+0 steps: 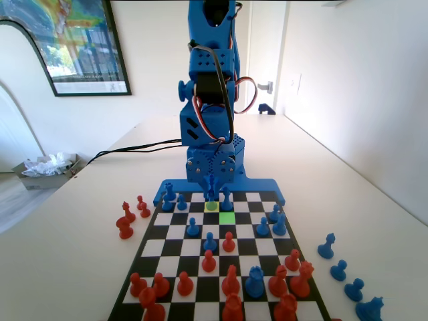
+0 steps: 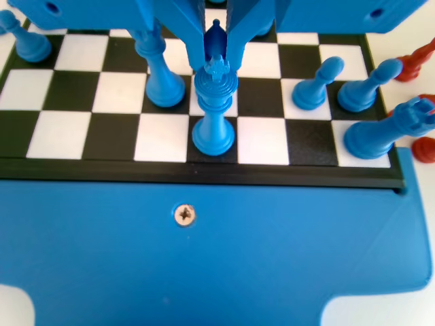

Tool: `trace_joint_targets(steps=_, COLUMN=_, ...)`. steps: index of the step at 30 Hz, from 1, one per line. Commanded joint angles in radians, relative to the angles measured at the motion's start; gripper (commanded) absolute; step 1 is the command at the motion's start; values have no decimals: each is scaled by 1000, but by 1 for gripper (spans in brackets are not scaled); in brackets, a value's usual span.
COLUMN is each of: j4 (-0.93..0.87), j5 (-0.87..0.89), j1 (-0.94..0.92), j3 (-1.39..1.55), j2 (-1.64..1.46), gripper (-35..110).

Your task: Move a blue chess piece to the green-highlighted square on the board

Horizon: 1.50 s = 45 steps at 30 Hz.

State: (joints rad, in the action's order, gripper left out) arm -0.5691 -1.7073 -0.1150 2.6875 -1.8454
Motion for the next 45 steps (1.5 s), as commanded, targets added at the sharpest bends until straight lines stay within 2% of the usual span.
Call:
trace_joint_targets(steps=1, j4=-8, j5=-9, j1=-12, j3=5, j2=-20, gripper=1)
trace_joint_targets(steps=4, j4=-51, j5=-2, j1=-21, j3=-29, j2=-21, gripper=1)
trace_joint_targets(steps=10, j4=-285, j5=54, j1=-17, j3=-225, j2=-21, gripper=1)
trace_joint_targets(steps=16, j4=-383, j5=155, j1=41, j3=-373, j2=-15, gripper=1)
trace_joint_targets(steps=23, j4=-374, j5=219, j1=107, j3=-425, j2=38, gripper=1)
trace_joint_targets(steps=45, j4=-158, j5=202, j1=150, j3=-316, j2=172, gripper=1)
